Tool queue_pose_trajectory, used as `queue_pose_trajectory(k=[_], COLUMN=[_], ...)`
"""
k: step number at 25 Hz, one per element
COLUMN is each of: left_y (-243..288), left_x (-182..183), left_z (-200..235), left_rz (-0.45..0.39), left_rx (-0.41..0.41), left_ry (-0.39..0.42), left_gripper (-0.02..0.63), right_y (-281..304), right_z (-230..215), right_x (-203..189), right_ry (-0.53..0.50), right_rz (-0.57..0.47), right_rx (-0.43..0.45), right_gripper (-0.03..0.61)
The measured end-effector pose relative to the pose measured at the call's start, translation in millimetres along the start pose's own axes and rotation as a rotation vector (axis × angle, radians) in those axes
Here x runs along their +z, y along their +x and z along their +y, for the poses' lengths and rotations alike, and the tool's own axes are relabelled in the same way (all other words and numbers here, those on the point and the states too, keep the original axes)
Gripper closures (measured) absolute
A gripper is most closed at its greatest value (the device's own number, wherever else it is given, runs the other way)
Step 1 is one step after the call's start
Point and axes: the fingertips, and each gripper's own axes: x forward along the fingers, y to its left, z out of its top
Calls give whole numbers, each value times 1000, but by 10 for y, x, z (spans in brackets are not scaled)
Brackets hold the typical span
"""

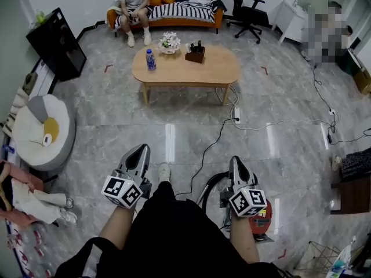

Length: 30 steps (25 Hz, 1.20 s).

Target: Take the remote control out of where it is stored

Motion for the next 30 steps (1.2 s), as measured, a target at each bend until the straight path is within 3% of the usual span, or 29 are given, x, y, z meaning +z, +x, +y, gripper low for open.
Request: queue_pose_trajectory(k=[13,22,30], left_y=[1145,1505,1638], left_x=[501,625,859], left_z=[919,1700,2193], left_rz=[-32,-37,-47], left_rx=[-73,-75,-73], left_ry=[9,-35,-28], left_gripper=[606,606,606], right_y=[1382,2300,2889], right_z=[-51,220,589], right_x=[326,300,317], right_ry=[-20,-39,-67], right_rz=[-1,28,43], right_rx=[-62,-50,12], right_gripper=[572,572,572])
